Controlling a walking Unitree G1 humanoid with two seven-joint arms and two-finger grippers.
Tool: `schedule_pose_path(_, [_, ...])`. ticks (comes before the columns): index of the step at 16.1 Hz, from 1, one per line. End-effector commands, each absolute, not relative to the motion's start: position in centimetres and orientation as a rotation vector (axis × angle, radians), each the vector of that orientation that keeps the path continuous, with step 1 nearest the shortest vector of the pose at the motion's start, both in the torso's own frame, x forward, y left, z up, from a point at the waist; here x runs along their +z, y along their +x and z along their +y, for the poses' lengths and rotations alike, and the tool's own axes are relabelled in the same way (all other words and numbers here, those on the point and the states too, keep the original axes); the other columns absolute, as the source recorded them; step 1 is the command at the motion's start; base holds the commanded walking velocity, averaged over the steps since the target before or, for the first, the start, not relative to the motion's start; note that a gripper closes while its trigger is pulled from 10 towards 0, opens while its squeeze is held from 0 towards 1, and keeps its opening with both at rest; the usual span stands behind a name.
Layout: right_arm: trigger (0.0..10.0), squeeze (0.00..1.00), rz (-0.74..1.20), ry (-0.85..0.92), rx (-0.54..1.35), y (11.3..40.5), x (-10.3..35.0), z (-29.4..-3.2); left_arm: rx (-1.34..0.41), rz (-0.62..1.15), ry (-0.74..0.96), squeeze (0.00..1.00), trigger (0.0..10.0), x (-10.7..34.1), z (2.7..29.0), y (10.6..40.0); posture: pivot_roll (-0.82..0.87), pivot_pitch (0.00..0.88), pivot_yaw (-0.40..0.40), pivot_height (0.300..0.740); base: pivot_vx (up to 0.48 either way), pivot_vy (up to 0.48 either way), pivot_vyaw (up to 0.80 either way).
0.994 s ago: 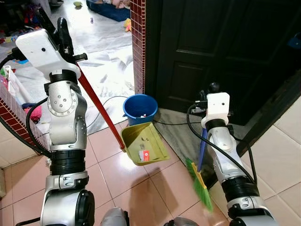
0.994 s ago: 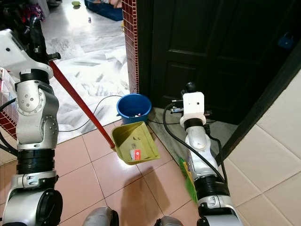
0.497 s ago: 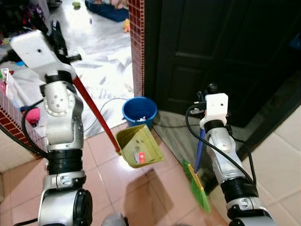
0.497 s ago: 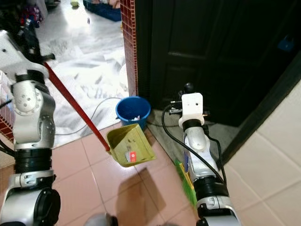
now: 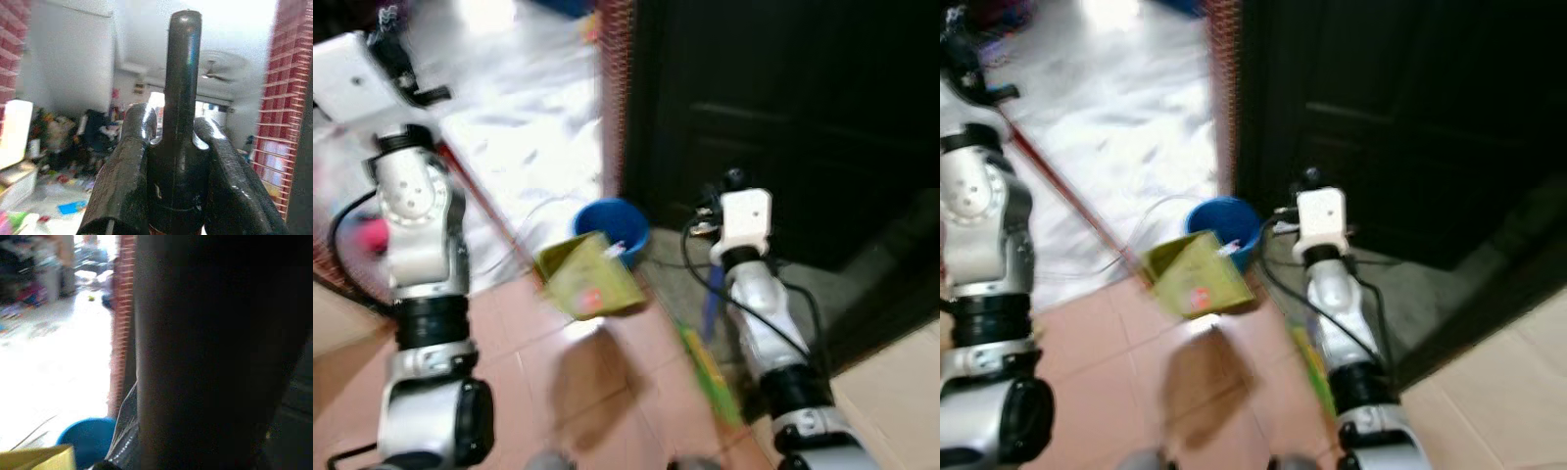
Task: Sweep floor
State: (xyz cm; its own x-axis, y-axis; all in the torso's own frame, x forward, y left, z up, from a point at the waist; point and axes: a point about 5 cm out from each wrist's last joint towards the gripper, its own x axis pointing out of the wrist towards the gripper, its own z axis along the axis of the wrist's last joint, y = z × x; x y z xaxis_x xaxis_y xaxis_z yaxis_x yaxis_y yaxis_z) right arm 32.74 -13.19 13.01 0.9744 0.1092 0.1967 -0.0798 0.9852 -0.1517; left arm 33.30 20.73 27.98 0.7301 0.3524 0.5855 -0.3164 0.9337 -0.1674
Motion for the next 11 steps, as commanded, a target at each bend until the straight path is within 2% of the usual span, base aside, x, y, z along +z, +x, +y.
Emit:
schedule_pose_path(1, [10.0,0.0,-0.242,-0.193,0.061,32.81,13.81,-14.61,0.323,-0.761,-0.102,0.0,10.0,30.05,19.17,33.0,0.0,0.0,0.022,0.74,0.48,0.0,0.0])
schedule_pose_path(8, [10.0,0.0,-0.248,-0.199,0.068,32.78,13.87,-14.6,0.389,-0.759,-0.066,0.0,10.0,30.06,19.76,33.1,0.0,0.0,0.02,0.74,0.471,0.0,0.0])
schedule_pose_path(11, [10.0,0.0,-0.25,-0.201,0.069,32.82,13.9,-14.59,0.409,-0.765,-0.059,0.0,10.0,30.21,19.98,33.13,0.0,0.0,0.019,0.74,0.39,0.277,0.0])
